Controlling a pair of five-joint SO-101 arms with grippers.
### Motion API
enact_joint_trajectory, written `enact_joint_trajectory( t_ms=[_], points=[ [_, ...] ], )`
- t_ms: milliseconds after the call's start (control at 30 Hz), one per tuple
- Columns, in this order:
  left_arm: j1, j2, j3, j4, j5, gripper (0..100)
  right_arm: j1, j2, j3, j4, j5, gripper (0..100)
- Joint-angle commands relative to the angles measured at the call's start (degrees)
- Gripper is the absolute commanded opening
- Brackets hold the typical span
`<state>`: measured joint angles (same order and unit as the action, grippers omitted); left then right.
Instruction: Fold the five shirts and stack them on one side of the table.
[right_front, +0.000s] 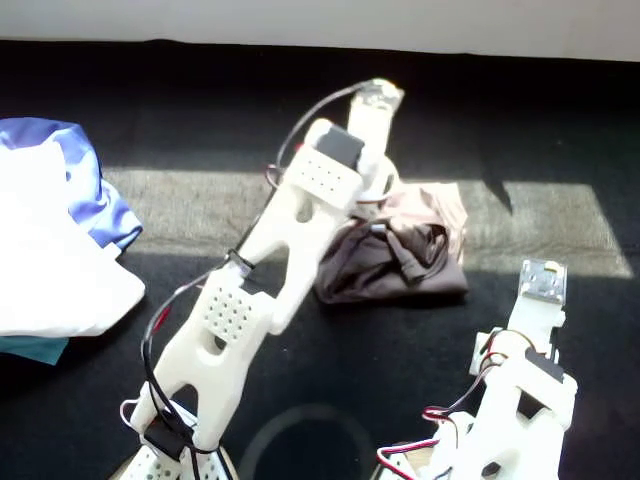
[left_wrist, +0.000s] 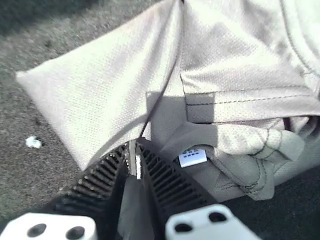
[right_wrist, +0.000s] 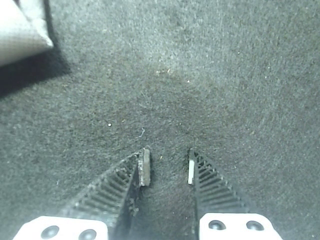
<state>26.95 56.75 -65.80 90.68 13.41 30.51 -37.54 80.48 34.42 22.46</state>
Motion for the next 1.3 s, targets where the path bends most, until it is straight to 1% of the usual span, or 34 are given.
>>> enact_joint_trajectory(
  t_ms=[0,100,267,333,500,633,767,867,933,1133,1267],
  points=[
    [4.53,-0.04,-0.66,0.62,0.44,1,0.40,-0.04,1.27,-0.92,0.62,13.8],
    [8.57,-0.40,-0.92,2.37,0.26,1,0.40,-0.04,1.27,-0.92,0.62,13.8],
    [15.16,-1.45,-4.79,10.02,0.18,1,0.40,-0.04,1.27,-0.92,0.62,13.8],
    [16.66,-2.24,-5.05,10.29,0.18,1,0.40,-0.04,1.27,-0.92,0.62,13.8],
    [18.07,-8.13,-5.14,10.29,0.00,1,0.40,-0.04,1.27,-0.92,0.62,13.8],
    [15.69,-12.53,-5.14,10.11,0.00,1,0.48,-0.04,1.27,-0.92,0.62,13.8],
    [11.30,-11.82,-3.91,4.22,0.26,1,0.48,-0.04,1.27,-0.92,0.62,13.8],
    [8.66,-7.78,-1.80,-2.20,0.09,1,0.48,-0.04,1.27,-0.92,0.62,13.8],
    [7.16,-4.62,-1.71,-3.96,0.09,1,0.48,-0.04,1.27,-0.92,0.62,13.8],
    [6.73,1.27,-2.07,-6.33,0.09,1,0.48,-0.04,1.27,-0.92,0.62,13.8],
    [7.16,1.98,-2.07,-12.04,0.09,1,0.48,-0.04,1.27,-0.92,0.62,13.8]
  ],
)
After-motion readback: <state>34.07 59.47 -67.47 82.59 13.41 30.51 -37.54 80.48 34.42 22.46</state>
